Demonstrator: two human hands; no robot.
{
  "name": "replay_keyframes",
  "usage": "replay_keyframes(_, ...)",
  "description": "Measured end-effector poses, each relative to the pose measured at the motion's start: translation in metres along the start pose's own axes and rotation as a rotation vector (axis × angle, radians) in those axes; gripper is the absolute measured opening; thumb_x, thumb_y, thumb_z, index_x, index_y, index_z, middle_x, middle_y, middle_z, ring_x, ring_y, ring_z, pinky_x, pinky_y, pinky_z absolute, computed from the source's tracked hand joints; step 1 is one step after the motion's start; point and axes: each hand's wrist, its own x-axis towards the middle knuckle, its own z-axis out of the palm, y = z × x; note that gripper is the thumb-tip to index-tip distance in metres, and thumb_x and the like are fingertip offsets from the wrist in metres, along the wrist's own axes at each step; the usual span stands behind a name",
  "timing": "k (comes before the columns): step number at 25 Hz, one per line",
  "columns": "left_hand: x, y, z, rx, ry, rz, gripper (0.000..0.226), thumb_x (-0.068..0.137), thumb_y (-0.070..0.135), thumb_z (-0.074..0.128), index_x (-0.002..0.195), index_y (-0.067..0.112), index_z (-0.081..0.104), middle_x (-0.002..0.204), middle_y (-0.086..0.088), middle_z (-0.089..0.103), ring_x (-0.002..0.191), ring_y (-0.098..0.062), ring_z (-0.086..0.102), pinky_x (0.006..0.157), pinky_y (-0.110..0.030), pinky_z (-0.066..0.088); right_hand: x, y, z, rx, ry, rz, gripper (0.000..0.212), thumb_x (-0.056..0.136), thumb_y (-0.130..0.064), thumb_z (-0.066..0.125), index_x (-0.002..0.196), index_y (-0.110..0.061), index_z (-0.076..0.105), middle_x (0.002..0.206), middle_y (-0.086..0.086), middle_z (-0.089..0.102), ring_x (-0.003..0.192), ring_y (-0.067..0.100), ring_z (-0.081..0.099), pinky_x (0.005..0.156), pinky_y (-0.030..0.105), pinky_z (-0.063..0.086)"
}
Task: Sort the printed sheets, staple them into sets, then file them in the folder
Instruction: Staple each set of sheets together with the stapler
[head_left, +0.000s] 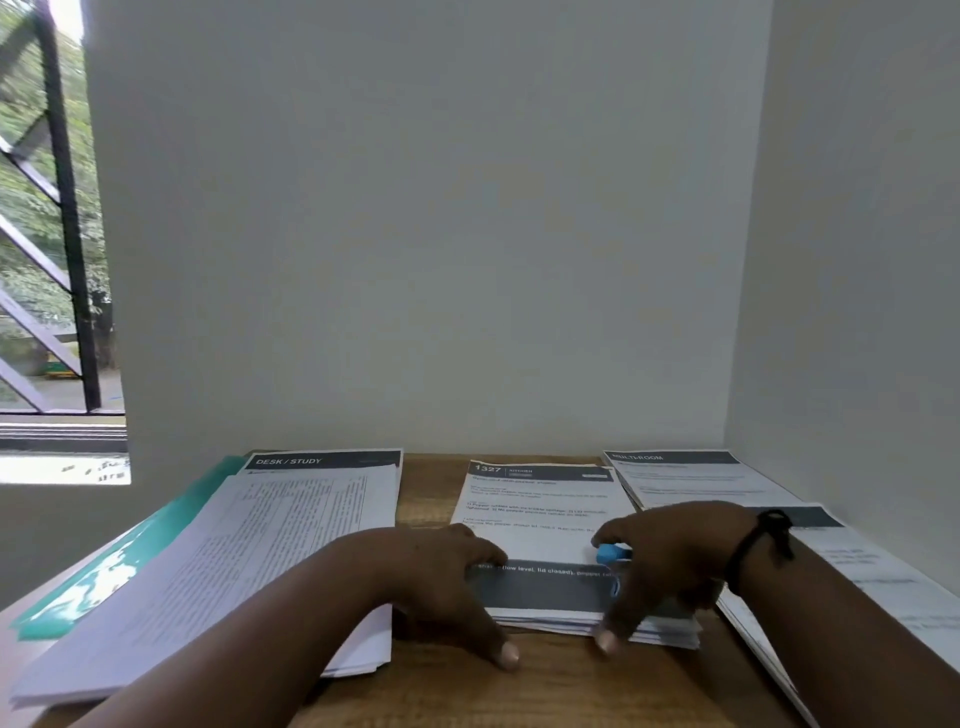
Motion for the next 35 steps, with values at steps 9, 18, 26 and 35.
replay_keyframes(9,0.022,-0.016,0.009,0.018,0.298,-0.099,0.067,0.083,0.065,0.057,0.140,0.033,0.044,0.143,0.005,0.048,0.128,-0.016,0.046,0.104,-0.033,0.039,0.038,0.026,0.006,0.156,0.212,-0.083,0.055,0.070,-0.045,0.079,0.118,-0.027,0.058,0.108,-0.005,0.062,0.096,0.014,0.059,0.081,0.028,0.053)
replay_keyframes(18,-0.023,-0.105,-0.041,-0.106,0.701,-0.581,0.085,0.072,0.084,0.047,0.133,0.024,0.051,0.135,-0.004,0.055,0.121,-0.027,0.053,0.098,-0.041,0.045,0.032,-0.002,0.014,0.244,0.588,-0.227,0.089,0.049,-0.092,0.045,0.094,-0.018,0.065,0.089,0.002,0.065,0.083,0.016,0.061,0.075,0.033,0.051)
replay_keyframes(26,-0.079,-0.171,-0.030,-0.605,0.519,-0.852,0.071,0.088,0.040,0.067,0.140,-0.002,0.044,0.148,-0.016,0.043,0.133,-0.031,0.043,0.109,-0.037,0.035,-0.007,-0.098,0.059,0.667,0.204,-0.368,0.038,0.076,-0.049,0.072,0.095,-0.016,0.069,0.080,0.001,0.071,0.066,0.016,0.064,0.064,0.024,0.052)
replay_keyframes(35,-0.088,-0.165,-0.035,-0.830,0.598,-0.807,0.068,0.089,0.037,0.068,0.137,-0.004,0.043,0.139,-0.023,0.046,0.119,-0.041,0.052,0.099,-0.046,0.045,-0.004,-0.142,0.058,1.125,-0.026,-0.130,0.024,0.082,-0.012,0.073,0.099,-0.005,0.058,0.059,0.005,0.062,0.038,0.010,0.042,0.037,0.019,0.035)
